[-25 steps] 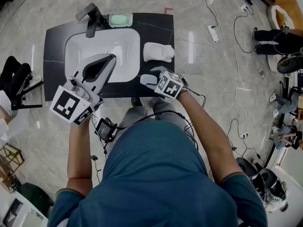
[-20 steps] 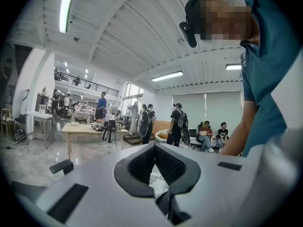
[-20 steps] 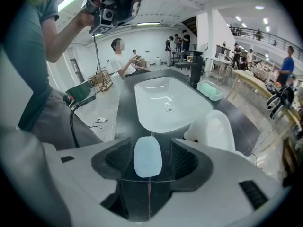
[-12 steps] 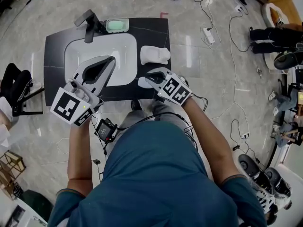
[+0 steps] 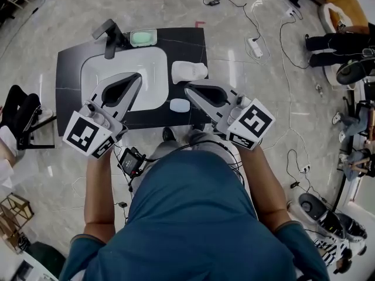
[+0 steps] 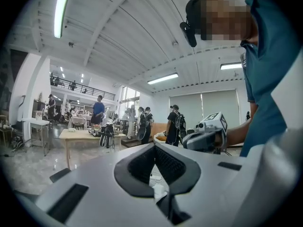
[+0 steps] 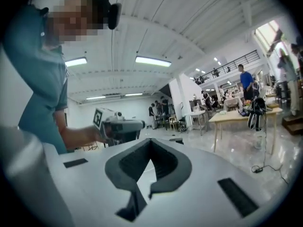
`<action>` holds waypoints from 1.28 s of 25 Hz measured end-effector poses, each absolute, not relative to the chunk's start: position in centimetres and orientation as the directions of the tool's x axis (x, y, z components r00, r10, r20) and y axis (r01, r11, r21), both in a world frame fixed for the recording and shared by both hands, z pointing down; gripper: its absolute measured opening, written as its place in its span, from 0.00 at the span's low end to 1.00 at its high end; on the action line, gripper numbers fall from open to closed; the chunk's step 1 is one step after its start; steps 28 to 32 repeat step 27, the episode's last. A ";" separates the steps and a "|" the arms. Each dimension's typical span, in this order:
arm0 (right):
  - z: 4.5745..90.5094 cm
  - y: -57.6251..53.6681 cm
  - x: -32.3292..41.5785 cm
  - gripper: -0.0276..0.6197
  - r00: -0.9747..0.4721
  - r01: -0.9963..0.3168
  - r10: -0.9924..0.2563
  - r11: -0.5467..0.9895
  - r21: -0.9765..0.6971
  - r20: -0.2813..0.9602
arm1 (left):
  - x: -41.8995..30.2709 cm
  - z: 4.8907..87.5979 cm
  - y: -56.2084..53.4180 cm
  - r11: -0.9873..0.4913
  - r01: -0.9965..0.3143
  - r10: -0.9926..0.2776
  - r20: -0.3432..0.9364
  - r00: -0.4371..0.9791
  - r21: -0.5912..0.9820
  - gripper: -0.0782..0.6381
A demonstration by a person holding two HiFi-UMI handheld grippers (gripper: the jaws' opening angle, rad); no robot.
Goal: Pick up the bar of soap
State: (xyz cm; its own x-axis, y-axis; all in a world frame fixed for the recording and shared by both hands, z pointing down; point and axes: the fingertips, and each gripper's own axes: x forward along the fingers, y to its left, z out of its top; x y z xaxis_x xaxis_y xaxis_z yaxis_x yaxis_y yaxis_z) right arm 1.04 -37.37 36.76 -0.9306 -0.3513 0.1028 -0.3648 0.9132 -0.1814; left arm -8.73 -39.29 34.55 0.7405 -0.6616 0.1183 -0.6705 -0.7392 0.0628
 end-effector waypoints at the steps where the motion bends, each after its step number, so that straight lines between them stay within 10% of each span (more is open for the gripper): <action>1: 35.2 -37.2 1.4 0.07 -0.927 -0.376 -0.368 0.912 -0.163 0.076 | -8.7 34.4 -39.2 -0.740 -0.670 -0.661 0.117 0.741 0.061 0.11; 32: 24.9 -33.5 3.0 0.06 -0.907 -0.421 -0.421 0.907 0.003 -0.026 | -8.8 34.0 -37.8 -0.737 -0.674 -0.667 0.105 0.737 0.049 0.11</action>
